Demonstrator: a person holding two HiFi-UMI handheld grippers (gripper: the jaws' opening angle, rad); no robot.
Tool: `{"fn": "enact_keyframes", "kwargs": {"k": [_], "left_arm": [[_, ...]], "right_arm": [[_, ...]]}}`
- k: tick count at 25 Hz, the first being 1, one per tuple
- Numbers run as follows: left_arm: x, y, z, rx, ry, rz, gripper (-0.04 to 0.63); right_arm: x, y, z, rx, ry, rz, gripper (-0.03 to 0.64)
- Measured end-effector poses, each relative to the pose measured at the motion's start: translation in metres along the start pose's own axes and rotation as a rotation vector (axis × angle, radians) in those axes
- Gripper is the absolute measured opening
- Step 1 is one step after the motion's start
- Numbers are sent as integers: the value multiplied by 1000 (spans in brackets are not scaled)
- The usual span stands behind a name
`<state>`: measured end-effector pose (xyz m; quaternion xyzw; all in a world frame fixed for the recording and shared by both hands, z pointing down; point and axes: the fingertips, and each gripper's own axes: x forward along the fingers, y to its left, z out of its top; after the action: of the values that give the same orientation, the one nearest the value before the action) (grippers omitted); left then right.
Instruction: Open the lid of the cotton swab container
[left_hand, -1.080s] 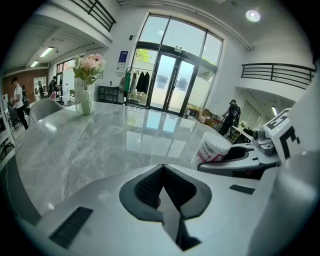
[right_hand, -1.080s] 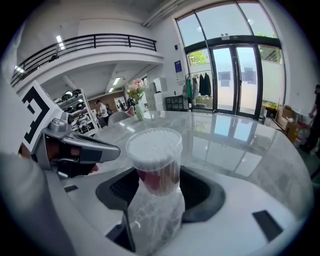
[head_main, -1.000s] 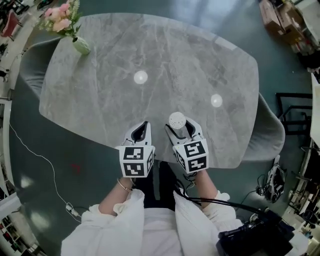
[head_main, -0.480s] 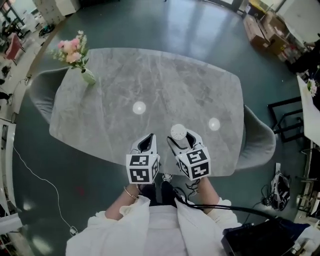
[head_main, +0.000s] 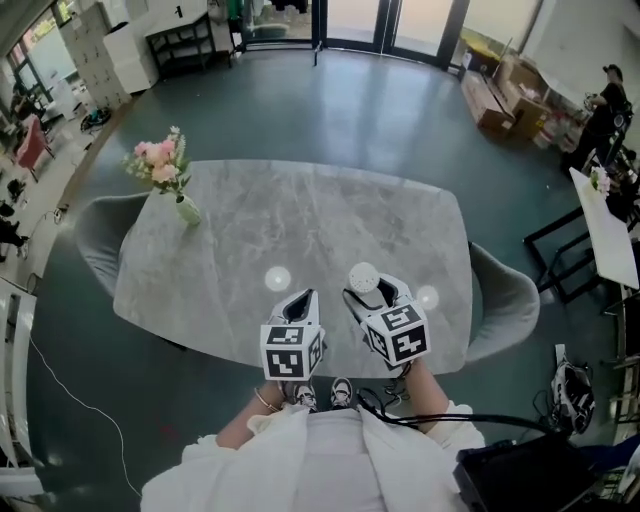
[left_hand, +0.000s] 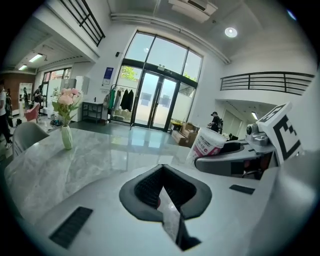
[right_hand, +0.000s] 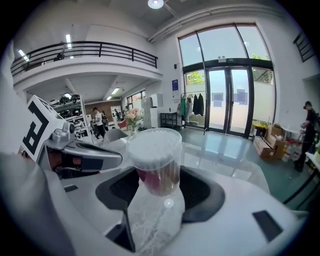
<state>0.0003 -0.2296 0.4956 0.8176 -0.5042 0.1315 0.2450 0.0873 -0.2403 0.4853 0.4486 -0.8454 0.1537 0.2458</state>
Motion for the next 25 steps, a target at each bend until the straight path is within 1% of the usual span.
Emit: {"fn": "enact_keyframes", "kwargs": {"k": [4,10,12,14,17,19,25], "left_arm": [[-2,-4,11,7,-27,-5,-3],[-2,-7,22,32,-53,-25,-3],[-3,-10,26,54,-61,-49,-3],[-2,-16,26,75,-45,-99,-3],[0,-24,28,61,0,-175,-3],[0,-25,34,73,-1,-196,-3],[-6,-35,45,166,-21,-222,10]], "right_arm": [[-9,-2,13,4,-16,5,301],[-7,-3,12,9,2,15,301],[-7,-2,12,15,4,24,301],[-7,-1,11,25,4,33,301],[-10,-3,11,34,5,37,301],[-12,-4,11,38,8,39,301],[-16,-3,5,53,21,45,301]]}}
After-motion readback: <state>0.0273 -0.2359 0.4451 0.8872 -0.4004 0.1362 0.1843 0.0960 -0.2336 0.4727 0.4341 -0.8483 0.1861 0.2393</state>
